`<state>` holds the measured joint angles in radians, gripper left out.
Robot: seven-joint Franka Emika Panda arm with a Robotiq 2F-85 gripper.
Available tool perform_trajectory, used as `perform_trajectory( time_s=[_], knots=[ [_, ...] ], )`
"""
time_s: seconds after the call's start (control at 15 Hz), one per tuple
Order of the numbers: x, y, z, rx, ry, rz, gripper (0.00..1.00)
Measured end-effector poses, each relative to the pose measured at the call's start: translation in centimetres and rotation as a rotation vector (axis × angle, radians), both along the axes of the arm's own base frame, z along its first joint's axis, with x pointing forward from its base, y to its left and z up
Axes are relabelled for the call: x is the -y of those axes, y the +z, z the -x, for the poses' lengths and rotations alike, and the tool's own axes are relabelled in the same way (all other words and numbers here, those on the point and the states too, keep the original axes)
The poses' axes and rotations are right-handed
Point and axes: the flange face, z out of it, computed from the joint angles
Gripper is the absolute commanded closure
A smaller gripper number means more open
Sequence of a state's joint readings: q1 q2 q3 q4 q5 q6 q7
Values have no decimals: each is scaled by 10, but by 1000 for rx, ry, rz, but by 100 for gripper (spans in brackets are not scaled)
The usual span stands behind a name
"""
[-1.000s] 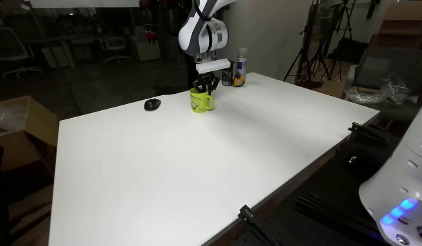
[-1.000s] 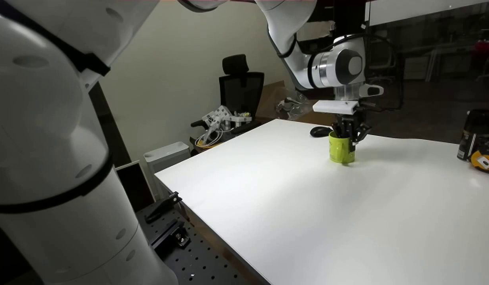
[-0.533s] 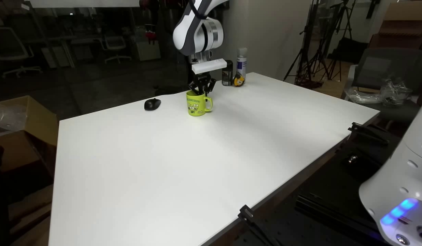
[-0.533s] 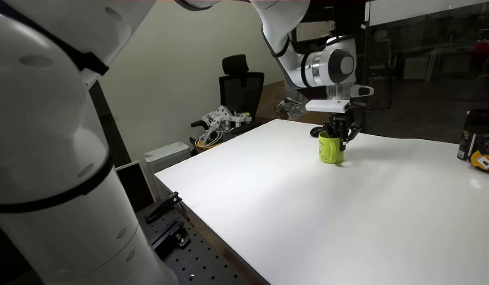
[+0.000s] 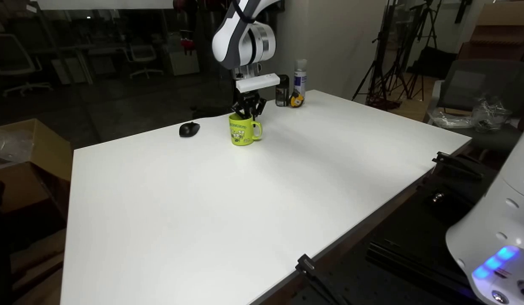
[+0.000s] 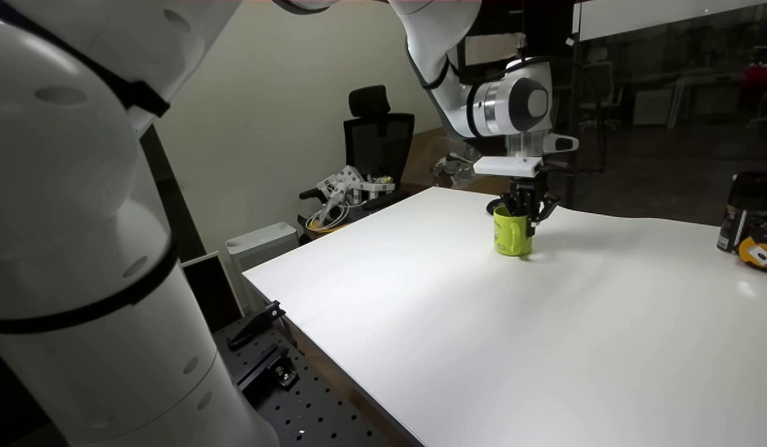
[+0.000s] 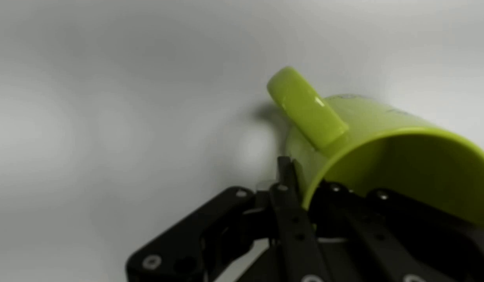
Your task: Move the yellow mug forward
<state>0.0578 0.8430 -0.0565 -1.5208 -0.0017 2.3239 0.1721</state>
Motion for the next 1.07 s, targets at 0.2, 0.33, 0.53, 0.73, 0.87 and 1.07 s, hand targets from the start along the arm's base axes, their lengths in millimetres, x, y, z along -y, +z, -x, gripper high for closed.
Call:
perform_trajectory(
  time_s=[0.2,0.33,0.53,0.73,0.87,1.07],
  knots=[
    [0,0,0,0,0,0,98],
    [-1,0,0,2,5,4,98],
    [-5,0,8,32,22,27,98],
    [-10,2,31,67,18,68,98],
    [-11,3,54,75,2,87,98],
    [-14,3,95,53,-2,89,98]
  ],
)
